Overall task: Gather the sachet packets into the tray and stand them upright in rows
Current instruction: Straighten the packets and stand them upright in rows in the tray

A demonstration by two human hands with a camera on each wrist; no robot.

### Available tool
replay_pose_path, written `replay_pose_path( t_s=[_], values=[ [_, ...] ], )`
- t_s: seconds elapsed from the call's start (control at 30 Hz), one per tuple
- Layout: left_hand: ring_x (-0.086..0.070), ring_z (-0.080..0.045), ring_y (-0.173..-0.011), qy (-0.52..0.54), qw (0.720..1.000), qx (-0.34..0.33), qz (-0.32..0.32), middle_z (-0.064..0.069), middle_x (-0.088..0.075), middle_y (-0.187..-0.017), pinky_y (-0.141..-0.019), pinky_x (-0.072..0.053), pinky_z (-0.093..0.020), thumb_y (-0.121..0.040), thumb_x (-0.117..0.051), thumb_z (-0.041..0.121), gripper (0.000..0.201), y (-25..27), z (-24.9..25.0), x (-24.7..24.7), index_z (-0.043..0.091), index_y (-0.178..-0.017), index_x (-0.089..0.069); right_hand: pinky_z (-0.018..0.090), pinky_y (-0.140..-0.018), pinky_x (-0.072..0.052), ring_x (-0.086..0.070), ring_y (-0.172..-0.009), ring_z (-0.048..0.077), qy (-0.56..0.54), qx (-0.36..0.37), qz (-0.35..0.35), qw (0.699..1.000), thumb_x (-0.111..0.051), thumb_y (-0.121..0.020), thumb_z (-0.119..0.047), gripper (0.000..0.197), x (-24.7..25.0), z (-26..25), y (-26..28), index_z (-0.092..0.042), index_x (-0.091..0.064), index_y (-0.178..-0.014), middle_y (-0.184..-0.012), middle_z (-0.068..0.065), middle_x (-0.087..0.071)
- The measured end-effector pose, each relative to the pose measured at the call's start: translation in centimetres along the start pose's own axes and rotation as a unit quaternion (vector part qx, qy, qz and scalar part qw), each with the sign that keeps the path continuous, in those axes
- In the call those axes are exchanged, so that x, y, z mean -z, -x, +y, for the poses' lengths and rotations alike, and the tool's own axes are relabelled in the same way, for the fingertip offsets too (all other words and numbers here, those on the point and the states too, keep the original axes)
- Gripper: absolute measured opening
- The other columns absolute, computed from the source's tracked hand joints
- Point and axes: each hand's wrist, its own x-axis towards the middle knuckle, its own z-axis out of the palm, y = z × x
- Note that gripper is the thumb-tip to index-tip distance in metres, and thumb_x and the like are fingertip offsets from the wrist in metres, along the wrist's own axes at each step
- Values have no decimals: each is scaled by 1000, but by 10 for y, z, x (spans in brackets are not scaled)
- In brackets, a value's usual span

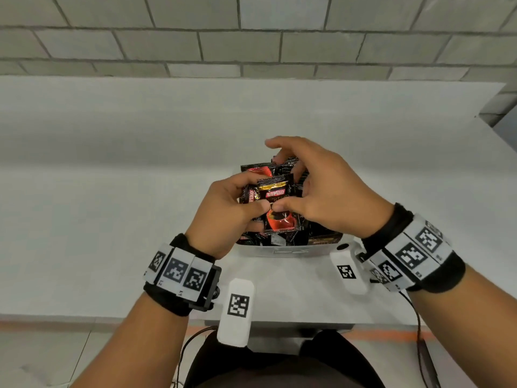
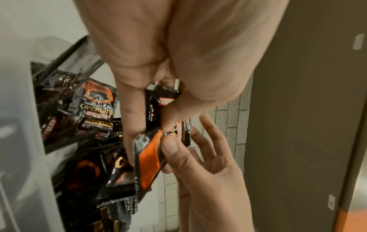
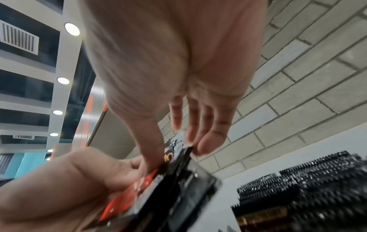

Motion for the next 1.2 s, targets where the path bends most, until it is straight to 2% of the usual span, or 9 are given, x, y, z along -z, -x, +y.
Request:
replay_pose_path(
  t_s=[0.1, 0.2, 0.3, 0.47, 0.6, 0.73, 0.9, 1.07, 1.2],
  values=[
    [-76, -34, -89, 0, 999, -18, 35, -14, -69, -116, -65, -63, -41, -86, -74, -5, 24, 2, 3, 0, 10, -105, -71, 11, -68, -45, -61, -74, 2, 12, -41, -7, 999, -93, -66, -29, 64, 7, 2, -6, -34, -66, -124, -97, -15, -67],
    [-75, -34, -95, 42, 996, -23, 74, -14, -68, -117, -68, -63, -39, -88, -71, -7, 17, 0, 6, 9, 6, -100, -73, 9, -62, -48, -65, -62, -4, -33, -106, 16, 994, -92, -68, -26, 29, 18, 9, -10, -27, -76, -92, -79, -15, -72],
    [-72, -35, -104, 58, 990, -13, 127, -15, -67, -119, -71, -63, -40, -92, -67, -5, 14, -4, 6, 27, 6, -100, -73, 18, -63, -55, -71, -60, 6, -63, -134, 6, 989, -87, -77, -23, 15, 31, 20, -12, -24, -77, -88, -72, -6, -75],
    [-67, -40, -114, 83, 984, 9, 155, -27, -61, -128, -76, -63, -46, -95, -61, -5, 15, -3, 7, 40, 3, -101, -72, 23, -66, -50, -63, -69, 2, 84, -74, -82, 990, -84, -78, -25, 13, 19, 34, -16, -27, -73, -83, -75, -13, -68],
    [-68, -38, -113, 83, 987, 10, 139, -25, -64, -125, -75, -63, -44, -95, -60, -4, 15, 0, 6, 35, 4, -101, -72, 33, -64, -50, -56, -70, 12, 169, 6, -108, 980, -73, -78, -13, 15, 6, 40, -16, -23, -62, -79, -79, -11, -59],
    [-70, -36, -108, 90, 987, 7, 132, -21, -66, -119, -74, -63, -43, -95, -58, -8, 20, 2, 6, 34, 5, -98, -73, 33, -62, -49, -55, -70, 17, 240, -12, -158, 958, -70, -78, -15, 15, 0, 43, -18, -24, -59, -78, -74, -8, -58],
    [-74, -32, -100, 92, 988, 4, 121, -13, -72, -108, -78, -63, -47, -92, -49, -17, 29, 2, 6, 33, -1, -106, -69, 34, -67, -54, -62, -75, 16, 214, -49, -177, 959, -88, -73, -30, 27, 7, 39, -28, -24, -67, -89, -80, -8, -62],
    [-73, -35, -103, 94, 989, 7, 118, -15, -70, -113, -78, -63, -46, -92, -48, -20, 31, 4, 4, 34, -4, -111, -67, 33, -67, -55, -62, -70, 6, 207, -41, -150, 966, -78, -82, -27, 10, 14, 33, -31, -25, -70, -78, -71, -13, -65],
    [-73, -37, -103, 94, 989, 9, 110, -18, -68, -120, -74, -64, -46, -92, -49, -20, 33, 6, 3, 34, -1, -112, -67, 34, -67, -57, -65, -72, 13, 220, -64, -158, 961, -78, -82, -25, 11, 8, 38, -27, -23, -70, -75, -68, -13, -63]
  ],
)
